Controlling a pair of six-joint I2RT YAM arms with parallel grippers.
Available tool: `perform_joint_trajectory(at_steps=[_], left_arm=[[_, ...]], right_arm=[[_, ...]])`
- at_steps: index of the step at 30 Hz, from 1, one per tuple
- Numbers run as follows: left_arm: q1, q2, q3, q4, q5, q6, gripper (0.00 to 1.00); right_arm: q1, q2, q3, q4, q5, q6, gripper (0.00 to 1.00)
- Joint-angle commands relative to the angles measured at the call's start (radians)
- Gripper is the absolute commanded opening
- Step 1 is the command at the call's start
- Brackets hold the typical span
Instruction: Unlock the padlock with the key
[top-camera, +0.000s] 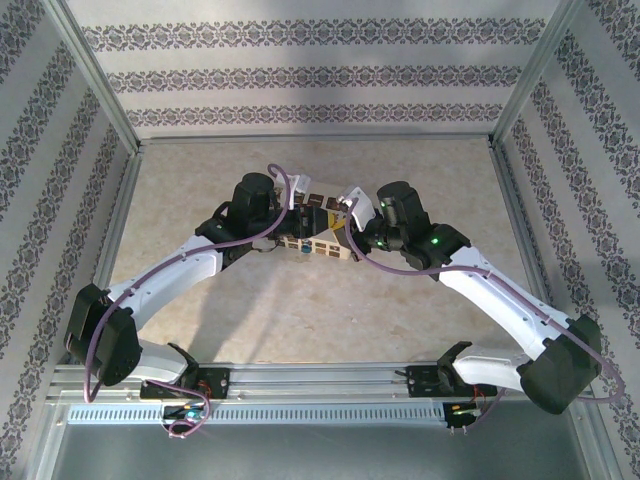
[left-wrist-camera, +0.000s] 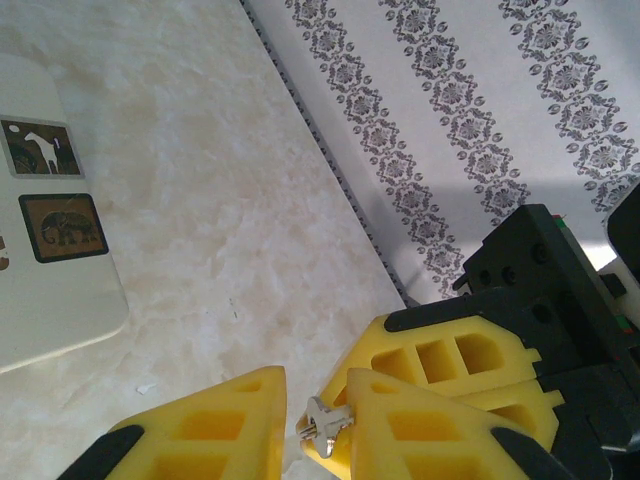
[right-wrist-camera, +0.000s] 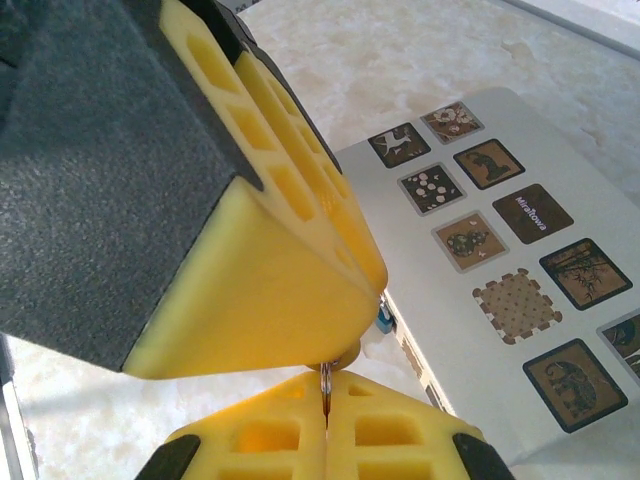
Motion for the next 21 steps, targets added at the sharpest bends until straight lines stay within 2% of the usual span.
perform_joint_trajectory(at_steps=[1, 14, 21], left_arm=[[-0.011, -0.018, 0.016, 0.020, -0.017, 0.026, 0.21], [-0.010, -0.037, 0.005, 0.015, -0.052, 0.041, 0.19], [-0.009, -0.031, 0.011, 0.014, -0.050, 0.044, 0.04]], right_arm=[[0.010, 0.008, 0.017, -0.005, 0.011, -0.003, 0.00], [0.011, 0.009, 0.013, -0.006, 0.006, -0.001, 0.00], [0.010, 0.010, 0.016, -0.002, 0.008, 0.004, 0.00]])
